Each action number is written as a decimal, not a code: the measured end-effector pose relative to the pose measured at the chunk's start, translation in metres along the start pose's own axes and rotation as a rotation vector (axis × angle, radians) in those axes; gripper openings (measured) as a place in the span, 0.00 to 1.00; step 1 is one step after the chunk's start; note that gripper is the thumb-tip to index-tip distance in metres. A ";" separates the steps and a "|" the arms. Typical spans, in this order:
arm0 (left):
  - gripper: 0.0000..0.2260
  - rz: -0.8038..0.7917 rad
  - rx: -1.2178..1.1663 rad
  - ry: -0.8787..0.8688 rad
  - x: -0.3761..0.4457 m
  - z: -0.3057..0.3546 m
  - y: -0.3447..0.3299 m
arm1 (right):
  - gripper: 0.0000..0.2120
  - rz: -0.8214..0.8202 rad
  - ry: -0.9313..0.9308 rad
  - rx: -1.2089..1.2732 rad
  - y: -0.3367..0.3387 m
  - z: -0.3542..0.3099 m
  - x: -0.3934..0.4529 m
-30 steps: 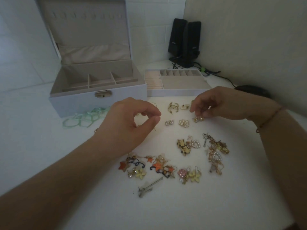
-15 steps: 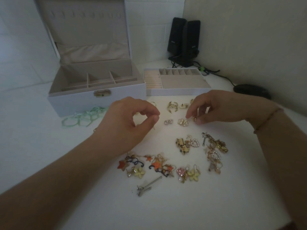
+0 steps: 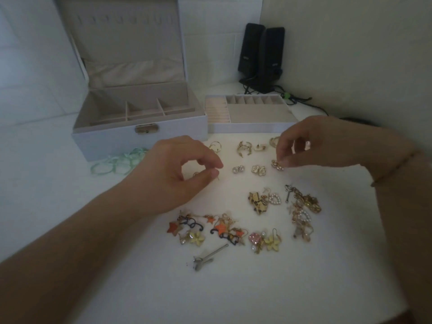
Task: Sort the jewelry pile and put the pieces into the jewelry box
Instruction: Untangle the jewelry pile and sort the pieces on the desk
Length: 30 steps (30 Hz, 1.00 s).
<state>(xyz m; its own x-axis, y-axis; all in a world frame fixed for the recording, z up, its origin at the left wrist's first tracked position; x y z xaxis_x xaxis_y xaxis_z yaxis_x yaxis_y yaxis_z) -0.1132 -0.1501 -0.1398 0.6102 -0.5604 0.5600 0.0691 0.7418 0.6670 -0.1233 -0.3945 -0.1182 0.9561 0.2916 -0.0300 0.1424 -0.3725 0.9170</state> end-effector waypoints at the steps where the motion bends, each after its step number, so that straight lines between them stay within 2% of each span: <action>1: 0.08 -0.032 0.027 -0.039 -0.001 0.002 0.000 | 0.02 -0.068 0.003 0.024 -0.001 -0.002 -0.004; 4: 0.08 -0.062 0.077 -0.095 -0.002 0.003 -0.001 | 0.05 -0.240 0.001 0.022 -0.011 -0.007 -0.009; 10: 0.06 -0.043 0.093 -0.087 -0.002 -0.001 -0.001 | 0.07 -0.286 -0.024 -0.036 -0.022 -0.006 -0.001; 12: 0.07 -0.042 0.088 -0.086 -0.002 -0.002 -0.002 | 0.08 -0.251 -0.021 -0.006 -0.019 -0.007 -0.002; 15: 0.08 -0.021 0.058 -0.060 -0.002 -0.001 -0.001 | 0.09 -0.109 0.041 0.084 -0.009 -0.014 -0.002; 20: 0.17 0.010 -0.043 -0.063 -0.001 0.007 0.000 | 0.06 0.102 0.106 0.492 -0.012 -0.046 0.006; 22: 0.17 0.016 -0.055 -0.097 -0.001 0.010 0.000 | 0.06 0.111 0.097 0.525 -0.023 -0.056 0.011; 26: 0.07 0.027 -0.033 -0.188 0.000 0.013 -0.001 | 0.07 0.064 0.060 0.538 -0.035 -0.063 0.015; 30: 0.10 0.017 -0.043 -0.184 -0.001 0.014 0.000 | 0.08 0.056 0.043 0.540 -0.039 -0.067 0.014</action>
<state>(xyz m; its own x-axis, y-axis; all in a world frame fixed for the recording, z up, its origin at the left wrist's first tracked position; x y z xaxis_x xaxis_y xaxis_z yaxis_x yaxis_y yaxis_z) -0.1253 -0.1543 -0.1334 0.4571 -0.6028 0.6539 0.0967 0.7646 0.6372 -0.1322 -0.3168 -0.1273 0.9561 0.2905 0.0397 0.2143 -0.7846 0.5818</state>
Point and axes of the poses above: each hand's wrist, its own x-axis towards the middle knuckle, its own y-axis out of the back of the hand, z = x × y, the point moved 5 cm from there along x, towards the middle knuckle, and after that the axes turned 3 degrees about z, right-handed, at the moved point
